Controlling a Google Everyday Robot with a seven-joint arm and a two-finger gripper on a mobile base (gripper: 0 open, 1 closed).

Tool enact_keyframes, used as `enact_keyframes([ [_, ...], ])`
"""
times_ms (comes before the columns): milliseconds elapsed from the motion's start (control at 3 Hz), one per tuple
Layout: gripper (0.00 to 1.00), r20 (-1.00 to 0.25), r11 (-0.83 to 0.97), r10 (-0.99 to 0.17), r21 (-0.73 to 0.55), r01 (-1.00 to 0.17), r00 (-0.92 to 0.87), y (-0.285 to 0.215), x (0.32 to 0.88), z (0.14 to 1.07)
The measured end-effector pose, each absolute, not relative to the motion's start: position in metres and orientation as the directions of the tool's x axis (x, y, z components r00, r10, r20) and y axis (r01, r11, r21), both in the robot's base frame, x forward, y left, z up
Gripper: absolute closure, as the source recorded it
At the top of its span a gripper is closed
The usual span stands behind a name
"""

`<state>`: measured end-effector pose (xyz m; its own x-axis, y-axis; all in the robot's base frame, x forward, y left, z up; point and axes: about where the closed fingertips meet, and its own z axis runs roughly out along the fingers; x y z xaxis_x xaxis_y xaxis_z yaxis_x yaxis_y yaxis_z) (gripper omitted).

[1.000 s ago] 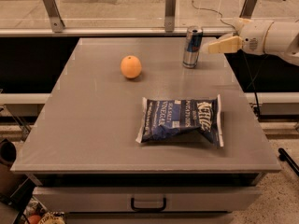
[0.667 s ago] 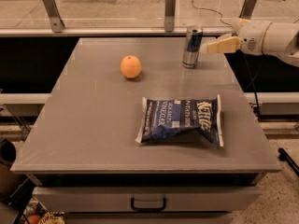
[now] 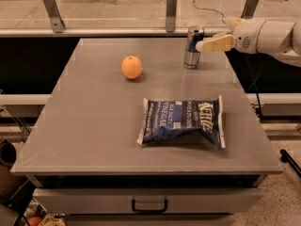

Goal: Knock redbull can over

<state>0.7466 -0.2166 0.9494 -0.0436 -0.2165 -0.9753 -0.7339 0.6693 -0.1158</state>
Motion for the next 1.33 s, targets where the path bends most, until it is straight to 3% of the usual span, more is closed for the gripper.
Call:
enact_keyframes([
  [1333, 0.00, -0.994, 0.679, -0.111, -0.076, -0.730, 0.000, -0.186, 0.773, 0.912],
])
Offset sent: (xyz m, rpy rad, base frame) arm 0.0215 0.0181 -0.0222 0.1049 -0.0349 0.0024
